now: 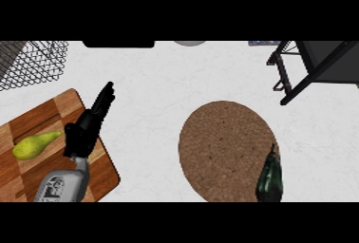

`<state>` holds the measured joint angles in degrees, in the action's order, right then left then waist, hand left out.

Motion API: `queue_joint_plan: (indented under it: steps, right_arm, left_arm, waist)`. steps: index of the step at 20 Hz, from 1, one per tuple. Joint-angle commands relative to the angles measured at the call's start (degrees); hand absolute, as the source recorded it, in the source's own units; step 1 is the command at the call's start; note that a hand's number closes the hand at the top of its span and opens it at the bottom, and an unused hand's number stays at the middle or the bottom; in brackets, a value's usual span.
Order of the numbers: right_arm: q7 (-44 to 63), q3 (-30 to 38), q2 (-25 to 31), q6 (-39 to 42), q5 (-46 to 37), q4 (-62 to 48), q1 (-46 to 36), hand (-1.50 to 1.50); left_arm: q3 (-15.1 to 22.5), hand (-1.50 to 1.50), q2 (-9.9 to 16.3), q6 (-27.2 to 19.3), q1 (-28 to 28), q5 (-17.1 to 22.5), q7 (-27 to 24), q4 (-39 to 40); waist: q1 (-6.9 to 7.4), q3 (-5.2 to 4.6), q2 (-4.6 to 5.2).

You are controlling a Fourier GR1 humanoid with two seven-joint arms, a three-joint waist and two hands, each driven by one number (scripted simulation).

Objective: Pick the croissant from the placemat and place it in the tiered shelf

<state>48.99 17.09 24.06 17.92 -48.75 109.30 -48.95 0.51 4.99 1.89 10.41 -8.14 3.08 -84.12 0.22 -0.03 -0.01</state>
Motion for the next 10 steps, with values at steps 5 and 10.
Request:
queue_joint_plan:
  steps: [5, 10]
  right_arm:
    - [-10.21, -0.18, 5.07, -7.64, -2.87, -10.48, 2.01, 1.50]
    - [-14.39, 0.01, 7.91, -11.45, -3.74, -19.82, -2.29, 1.50]
  left_arm:
    - [2.37, 0.00, -2.93, -2.08, -0.25, -1.87, 1.76, -1.06]
    - [0.61, 0.00, -1.25, -0.40, 0.16, -0.73, -0.06, 0.56]
  waist:
    - [0.03, 0.02, 0.07]
    - [0.26, 0.01, 0.14]
